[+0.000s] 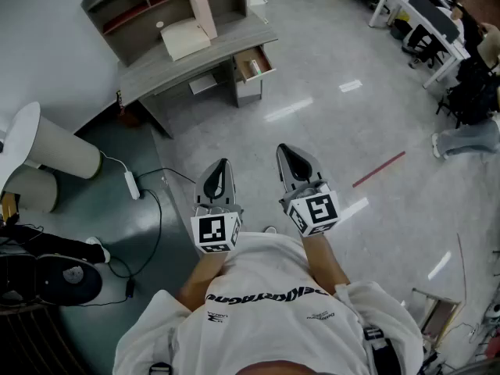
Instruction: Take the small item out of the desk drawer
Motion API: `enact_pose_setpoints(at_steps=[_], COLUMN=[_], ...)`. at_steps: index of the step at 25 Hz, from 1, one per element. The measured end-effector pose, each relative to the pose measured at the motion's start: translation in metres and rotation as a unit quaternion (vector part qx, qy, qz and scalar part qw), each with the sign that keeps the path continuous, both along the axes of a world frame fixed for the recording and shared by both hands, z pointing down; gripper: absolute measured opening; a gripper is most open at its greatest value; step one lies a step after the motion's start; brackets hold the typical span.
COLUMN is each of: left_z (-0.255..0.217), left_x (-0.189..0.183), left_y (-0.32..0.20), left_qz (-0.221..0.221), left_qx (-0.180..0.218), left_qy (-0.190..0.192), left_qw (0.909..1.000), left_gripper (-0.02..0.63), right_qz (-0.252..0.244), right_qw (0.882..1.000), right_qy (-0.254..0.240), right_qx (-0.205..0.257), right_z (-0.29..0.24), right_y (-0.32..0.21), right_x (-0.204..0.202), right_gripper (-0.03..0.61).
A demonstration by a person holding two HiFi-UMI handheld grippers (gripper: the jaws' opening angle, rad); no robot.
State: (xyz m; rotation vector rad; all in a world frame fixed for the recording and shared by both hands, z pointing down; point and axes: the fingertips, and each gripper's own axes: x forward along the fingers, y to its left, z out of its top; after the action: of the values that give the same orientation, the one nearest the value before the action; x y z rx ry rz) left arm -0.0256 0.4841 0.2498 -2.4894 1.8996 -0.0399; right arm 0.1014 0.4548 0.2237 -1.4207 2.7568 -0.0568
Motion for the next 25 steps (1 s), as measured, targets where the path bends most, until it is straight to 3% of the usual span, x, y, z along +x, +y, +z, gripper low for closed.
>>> enact_pose_setpoints(at_steps=[14, 18, 25], left_z=[0.026, 0.038, 0.043], left_x=[0.038, 0.036, 0.023], left_y=[-0.044, -0.088, -0.21], left_qz=[0.014, 0.014, 0.017], left_qx=[-0.025, -0.026, -0.024], left_qy=[-0.004, 0.001, 0.012], left_qw=[0.9996, 0.9996, 0.9995], left_gripper=[0.015, 0.015, 0.015], right_qz=[-0.005, -0.004, 0.0], right_qw=[1.0, 1.0, 0.999], right_qy=[0.001, 0.005, 0.022], right_qx=[-0.018, -0.023, -0.025], right_z=[0.019, 0.032, 0.037], right_y=[-0.054, -0.098, -0.212], right_x=[0.022, 0.021, 0.009], right_gripper=[0.026, 0.026, 0.028])
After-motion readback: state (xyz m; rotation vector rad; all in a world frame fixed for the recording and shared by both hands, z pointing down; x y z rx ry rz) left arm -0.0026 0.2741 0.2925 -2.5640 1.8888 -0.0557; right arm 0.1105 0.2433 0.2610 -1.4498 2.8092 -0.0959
